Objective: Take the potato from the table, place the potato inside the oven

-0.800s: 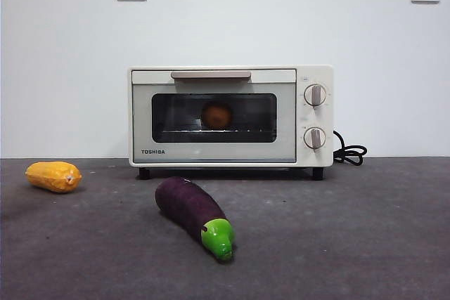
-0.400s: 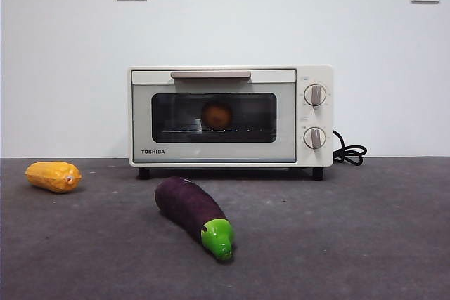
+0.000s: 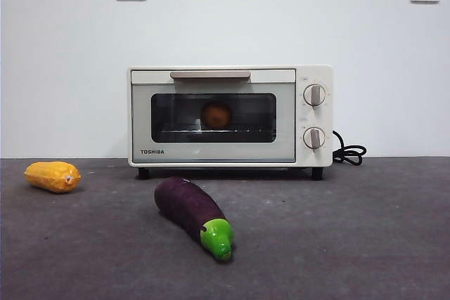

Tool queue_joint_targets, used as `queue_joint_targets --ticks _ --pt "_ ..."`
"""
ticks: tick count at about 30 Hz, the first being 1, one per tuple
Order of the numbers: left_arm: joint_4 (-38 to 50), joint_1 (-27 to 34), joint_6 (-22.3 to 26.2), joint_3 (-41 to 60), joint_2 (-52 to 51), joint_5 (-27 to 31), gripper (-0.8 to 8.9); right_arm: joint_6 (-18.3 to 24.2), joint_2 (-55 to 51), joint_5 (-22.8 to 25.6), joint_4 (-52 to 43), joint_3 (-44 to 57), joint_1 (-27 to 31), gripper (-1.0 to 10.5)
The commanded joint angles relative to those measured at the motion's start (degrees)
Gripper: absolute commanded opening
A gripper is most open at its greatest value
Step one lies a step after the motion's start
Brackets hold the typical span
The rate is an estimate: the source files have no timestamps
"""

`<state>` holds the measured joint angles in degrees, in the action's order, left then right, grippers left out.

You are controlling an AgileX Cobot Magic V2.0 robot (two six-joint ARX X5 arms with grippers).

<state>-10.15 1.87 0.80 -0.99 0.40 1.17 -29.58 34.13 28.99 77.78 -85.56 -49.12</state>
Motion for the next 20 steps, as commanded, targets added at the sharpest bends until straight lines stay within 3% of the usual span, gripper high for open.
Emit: queue_joint_targets --ticks 1,20 --pt "0.4 0.2 0.3 0.5 -0.2 -0.1 -0.04 0.2 0.1 0.2 1.2 0.4 -0.1 0.0" --pt "0.7 0.2 0.7 0.5 0.3 -0.1 -0.04 0.2 0.1 0.2 1.2 0.4 -0.1 0.0"
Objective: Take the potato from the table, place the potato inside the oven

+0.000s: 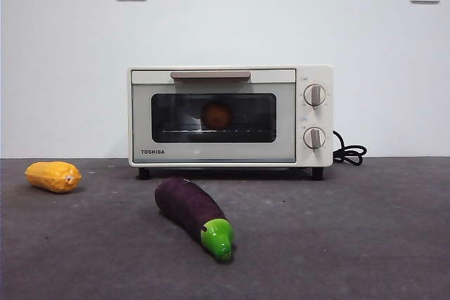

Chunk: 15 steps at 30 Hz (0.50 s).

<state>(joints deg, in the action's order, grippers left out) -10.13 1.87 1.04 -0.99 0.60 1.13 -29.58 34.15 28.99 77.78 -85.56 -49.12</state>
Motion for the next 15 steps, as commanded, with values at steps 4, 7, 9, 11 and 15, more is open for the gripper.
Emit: queue_joint_targets --ticks 4,7,9,11,15 --pt "0.7 0.2 0.5 0.5 0.3 0.0 -0.04 0.2 0.1 0.2 1.2 0.4 -0.1 0.0" --pt "0.7 0.2 0.5 0.5 0.3 0.0 -0.04 0.2 0.1 0.2 1.2 0.4 -0.1 0.0" --pt "0.7 0.2 0.5 0.5 0.3 0.0 -0.04 0.2 0.1 0.2 1.2 0.4 -0.1 0.0" --pt "0.7 0.2 0.5 0.5 0.3 0.0 -0.04 0.2 0.1 0.2 1.2 0.4 -0.1 0.0" --pt "0.7 0.2 0.5 0.5 0.3 0.0 -0.04 0.2 0.1 1.7 1.2 0.4 0.0 0.0"
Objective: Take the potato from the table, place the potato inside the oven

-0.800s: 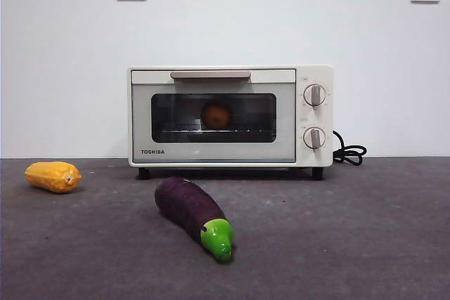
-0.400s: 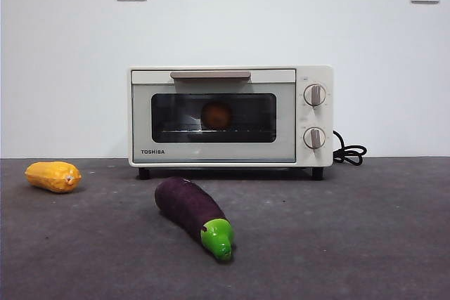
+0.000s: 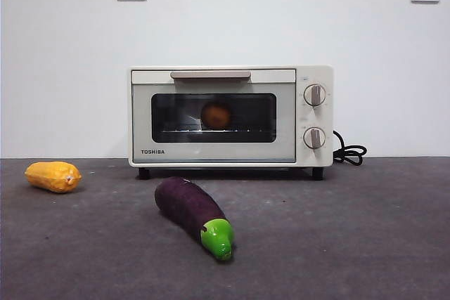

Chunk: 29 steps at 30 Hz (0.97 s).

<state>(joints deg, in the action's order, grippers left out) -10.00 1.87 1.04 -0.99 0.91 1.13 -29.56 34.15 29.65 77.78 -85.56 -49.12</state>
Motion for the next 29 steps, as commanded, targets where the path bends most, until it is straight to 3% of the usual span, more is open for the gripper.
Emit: queue_joint_targets --ticks 1,2,4,6,8,12,15,17,22,25,29 --pt "0.6 0.2 0.5 0.5 0.0 0.0 -0.04 0.2 0.1 1.3 1.2 0.4 0.1 0.0" --pt "0.6 0.2 0.5 0.5 0.0 0.0 -0.04 0.9 0.1 1.3 1.2 0.4 0.2 0.0" --pt "0.6 0.2 0.5 0.5 0.0 0.0 -0.04 9.3 0.1 2.6 1.2 0.5 1.4 0.0" --pt "0.5 0.2 0.5 0.5 0.0 0.0 -0.04 14.1 0.1 3.0 1.2 0.5 4.1 0.0" --pt "0.6 0.2 0.5 0.5 0.0 0.0 -0.04 15.3 0.1 3.0 1.2 0.7 7.2 0.0" --pt "0.5 0.2 0.5 0.5 0.0 0.0 -0.04 24.5 0.0 6.9 0.8 4.8 16.2 0.0" --pt "0.6 0.2 0.5 0.5 0.0 0.0 -0.04 31.8 -2.3 8.5 -8.7 13.0 23.4 0.0" --pt "0.6 0.2 0.5 0.5 0.0 0.0 -0.04 33.7 -4.9 5.1 -19.3 20.2 26.9 0.0" --pt "0.6 0.2 0.5 0.5 0.0 0.0 -0.04 34.2 -13.6 -13.6 -48.5 43.0 34.1 0.0" --pt "0.6 0.2 0.5 0.5 0.0 0.0 -0.04 33.9 -17.7 -23.0 -59.0 54.4 38.7 0.0" --pt "0.5 0.2 0.5 0.5 0.0 0.0 -0.04 33.2 -22.3 -32.4 -65.1 65.5 44.8 0.0"
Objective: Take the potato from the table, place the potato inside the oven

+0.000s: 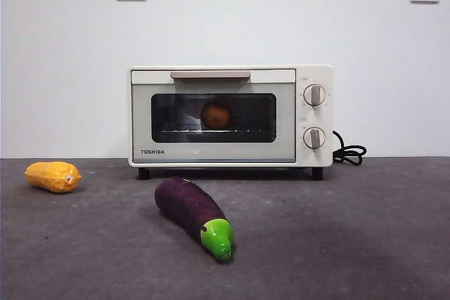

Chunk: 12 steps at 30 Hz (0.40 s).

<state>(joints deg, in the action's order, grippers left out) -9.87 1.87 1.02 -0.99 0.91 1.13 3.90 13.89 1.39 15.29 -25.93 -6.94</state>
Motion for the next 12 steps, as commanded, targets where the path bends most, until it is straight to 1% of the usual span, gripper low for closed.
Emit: queue_joint_targets --ticks 1,6,12 --pt "0.4 0.2 0.5 0.5 0.0 0.0 -0.04 -1.0 -3.1 -4.8 -3.5 8.7 4.1 0.0" --pt "0.4 0.2 0.5 0.5 0.0 0.0 -0.04 -5.2 -6.3 -4.9 -6.9 17.4 8.1 0.0" --pt "0.4 0.2 0.5 0.5 0.0 0.0 -0.04 -5.1 -9.4 -4.7 -9.2 22.2 10.1 0.0"
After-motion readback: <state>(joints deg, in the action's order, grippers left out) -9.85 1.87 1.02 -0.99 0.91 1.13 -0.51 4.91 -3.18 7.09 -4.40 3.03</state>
